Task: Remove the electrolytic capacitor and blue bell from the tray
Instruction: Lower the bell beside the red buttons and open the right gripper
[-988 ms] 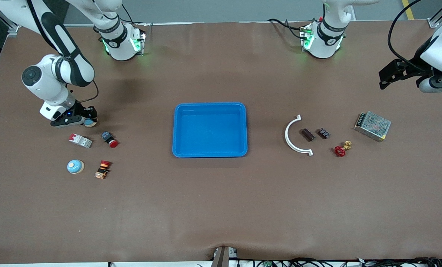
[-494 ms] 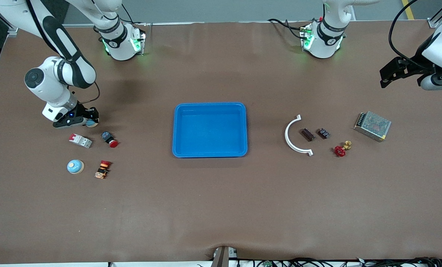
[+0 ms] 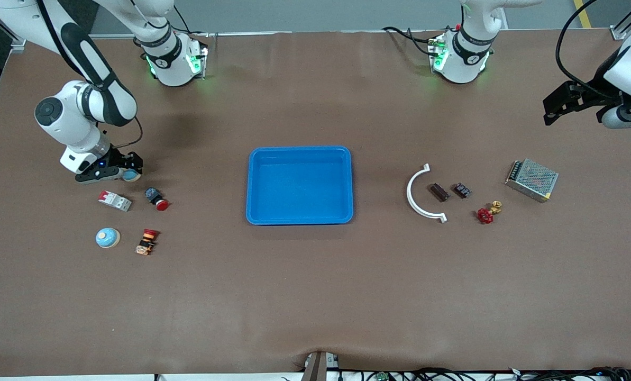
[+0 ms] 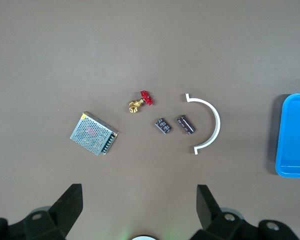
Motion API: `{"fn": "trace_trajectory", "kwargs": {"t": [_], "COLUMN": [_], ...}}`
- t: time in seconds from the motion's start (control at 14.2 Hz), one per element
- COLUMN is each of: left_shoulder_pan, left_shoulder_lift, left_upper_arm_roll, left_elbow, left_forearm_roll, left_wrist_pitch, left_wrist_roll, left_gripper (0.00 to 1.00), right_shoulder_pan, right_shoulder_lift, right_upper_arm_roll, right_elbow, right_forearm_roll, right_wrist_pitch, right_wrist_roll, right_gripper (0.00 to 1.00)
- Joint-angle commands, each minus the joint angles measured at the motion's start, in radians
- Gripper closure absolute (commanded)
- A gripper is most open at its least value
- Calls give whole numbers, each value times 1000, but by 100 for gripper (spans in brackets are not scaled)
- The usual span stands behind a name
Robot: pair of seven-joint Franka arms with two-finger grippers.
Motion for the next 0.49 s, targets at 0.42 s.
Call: {"fn": "trace_trajectory", "kwargs": {"t": [0.42], "left_shoulder_pan": [6], "left_shoulder_lift": [-25], "left_upper_arm_roll": [3], "left_elbow": [-15], "left_forearm_roll": [-38], "left_wrist_pitch": [-1], "left_wrist_roll": [23], "left_gripper": [0], "right_shoulder_pan": [-10], "right_shoulder_lift": [-84], "right_upper_arm_roll": [19], "right_elbow": [86], "right_forearm_roll": [-3], "right_wrist_pitch": [-235], "right_wrist_roll": [13], "right_gripper": [0]}}
